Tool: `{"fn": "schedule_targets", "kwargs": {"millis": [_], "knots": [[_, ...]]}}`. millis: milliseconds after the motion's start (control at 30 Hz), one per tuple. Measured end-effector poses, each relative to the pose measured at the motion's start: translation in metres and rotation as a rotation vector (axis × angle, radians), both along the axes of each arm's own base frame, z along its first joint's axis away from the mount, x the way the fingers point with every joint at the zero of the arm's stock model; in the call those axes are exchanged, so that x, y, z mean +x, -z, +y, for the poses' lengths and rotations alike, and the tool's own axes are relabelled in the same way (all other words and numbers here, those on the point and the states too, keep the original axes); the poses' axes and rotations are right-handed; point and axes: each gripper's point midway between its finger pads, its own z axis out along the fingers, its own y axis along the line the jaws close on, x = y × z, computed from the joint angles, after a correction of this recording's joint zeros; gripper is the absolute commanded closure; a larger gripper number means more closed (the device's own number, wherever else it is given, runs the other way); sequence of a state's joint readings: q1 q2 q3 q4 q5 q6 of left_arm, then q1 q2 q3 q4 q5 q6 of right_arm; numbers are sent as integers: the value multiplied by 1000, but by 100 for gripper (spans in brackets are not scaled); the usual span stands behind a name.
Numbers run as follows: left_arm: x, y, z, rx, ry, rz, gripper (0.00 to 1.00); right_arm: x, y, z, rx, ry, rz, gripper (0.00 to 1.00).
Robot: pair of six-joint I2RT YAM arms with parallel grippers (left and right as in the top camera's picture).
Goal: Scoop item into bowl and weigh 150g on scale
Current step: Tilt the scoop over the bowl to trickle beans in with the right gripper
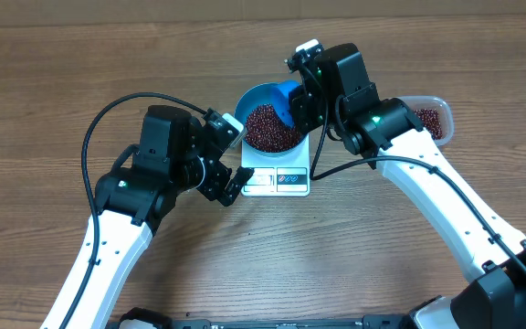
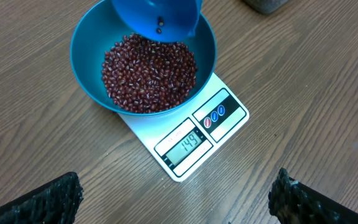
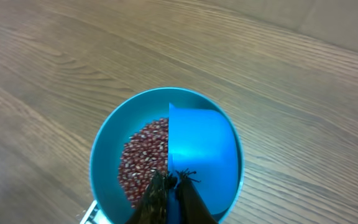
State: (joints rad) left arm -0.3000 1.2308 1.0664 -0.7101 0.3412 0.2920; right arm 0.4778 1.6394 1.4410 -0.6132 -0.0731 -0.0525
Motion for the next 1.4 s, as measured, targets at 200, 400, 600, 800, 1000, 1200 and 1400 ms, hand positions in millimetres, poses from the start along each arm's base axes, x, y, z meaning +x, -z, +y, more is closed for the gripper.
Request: {"fn": "schedule_targets", "kwargs": {"millis": [200, 400, 600, 800, 1000, 1200, 1400], "knots": [[0, 0, 0, 0, 0, 0, 1, -6, -1, 9, 46, -35, 27, 96], [0, 0, 0, 0, 0, 0, 0, -7, -1, 11, 61, -42, 36, 97], [0, 0, 0, 0, 0, 0, 0, -8, -1, 11, 63, -42, 37, 96], [0, 0, 0, 0, 0, 0, 1, -8, -1, 12, 64, -41, 38, 96], [0, 0, 0, 0, 0, 0, 1, -8, -1, 12, 64, -41, 38, 96], [0, 0, 0, 0, 0, 0, 1, -8, -1, 11, 64, -40, 39, 96], [0, 0, 0, 0, 0, 0, 0, -8, -1, 12, 64, -41, 38, 96]]}}
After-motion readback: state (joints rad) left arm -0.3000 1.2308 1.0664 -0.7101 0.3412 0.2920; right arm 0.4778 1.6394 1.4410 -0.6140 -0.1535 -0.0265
